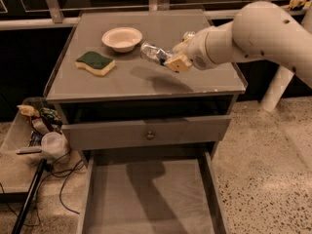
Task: Pick redbull can from middle drawer and place on counter
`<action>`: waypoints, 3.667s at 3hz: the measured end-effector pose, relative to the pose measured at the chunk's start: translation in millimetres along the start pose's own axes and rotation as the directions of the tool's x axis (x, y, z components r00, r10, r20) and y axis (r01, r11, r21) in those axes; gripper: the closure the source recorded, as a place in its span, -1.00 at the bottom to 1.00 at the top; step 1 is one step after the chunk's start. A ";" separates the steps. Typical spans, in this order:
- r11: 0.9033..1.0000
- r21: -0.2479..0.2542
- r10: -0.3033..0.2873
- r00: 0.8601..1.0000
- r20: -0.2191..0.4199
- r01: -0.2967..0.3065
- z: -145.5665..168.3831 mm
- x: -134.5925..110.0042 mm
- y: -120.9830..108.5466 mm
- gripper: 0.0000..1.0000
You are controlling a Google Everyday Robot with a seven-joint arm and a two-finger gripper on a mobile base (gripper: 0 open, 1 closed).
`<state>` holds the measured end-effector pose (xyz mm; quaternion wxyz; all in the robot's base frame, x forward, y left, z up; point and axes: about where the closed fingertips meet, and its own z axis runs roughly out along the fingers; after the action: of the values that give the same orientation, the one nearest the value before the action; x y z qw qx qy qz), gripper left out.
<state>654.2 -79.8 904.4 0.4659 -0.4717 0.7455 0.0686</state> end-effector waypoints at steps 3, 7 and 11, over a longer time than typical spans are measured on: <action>0.999 -0.014 0.033 0.999 0.029 -0.033 -3.9 -4.3 -75.7 1.00; 0.981 -0.188 -0.061 0.995 -0.073 0.046 41.0 30.7 -43.3 1.00; 0.971 -0.232 -0.078 0.991 -0.106 0.052 53.4 52.7 -22.2 0.18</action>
Offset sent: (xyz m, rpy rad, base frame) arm 0.0659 -0.0558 0.0601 0.0536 -0.0290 -0.0207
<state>698.5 -96.7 842.1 0.3672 -0.5494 0.7422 0.1117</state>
